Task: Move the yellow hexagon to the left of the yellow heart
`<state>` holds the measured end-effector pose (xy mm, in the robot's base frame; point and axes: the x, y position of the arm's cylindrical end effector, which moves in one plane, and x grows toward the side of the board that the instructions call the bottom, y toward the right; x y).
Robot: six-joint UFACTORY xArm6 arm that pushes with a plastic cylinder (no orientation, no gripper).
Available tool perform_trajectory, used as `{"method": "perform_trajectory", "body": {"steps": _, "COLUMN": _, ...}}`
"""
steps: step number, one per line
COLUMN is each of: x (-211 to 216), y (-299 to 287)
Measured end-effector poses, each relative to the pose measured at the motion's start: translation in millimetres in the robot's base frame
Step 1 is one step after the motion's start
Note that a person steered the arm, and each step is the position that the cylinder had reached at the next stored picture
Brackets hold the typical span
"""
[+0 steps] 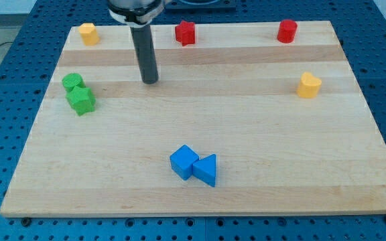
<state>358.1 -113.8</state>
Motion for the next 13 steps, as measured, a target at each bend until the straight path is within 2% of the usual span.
{"method": "perform_trajectory", "body": {"steps": 2, "x": -25.7, "y": -120.9}}
{"method": "perform_trajectory", "body": {"steps": 3, "x": -61.5, "y": -190.3}}
{"method": "perform_trajectory", "body": {"steps": 4, "x": -61.5, "y": -190.3}}
{"method": "perform_trajectory", "body": {"steps": 6, "x": -164.1, "y": -191.2}}
{"method": "perform_trajectory", "body": {"steps": 7, "x": -166.4, "y": -184.6}}
{"method": "perform_trajectory", "body": {"steps": 9, "x": -139.0, "y": -69.1}}
{"method": "perform_trajectory", "body": {"steps": 10, "x": -133.9, "y": -62.4}}
{"method": "perform_trajectory", "body": {"steps": 11, "x": -164.2, "y": -90.2}}
{"method": "perform_trajectory", "body": {"steps": 13, "x": -156.3, "y": -150.2}}
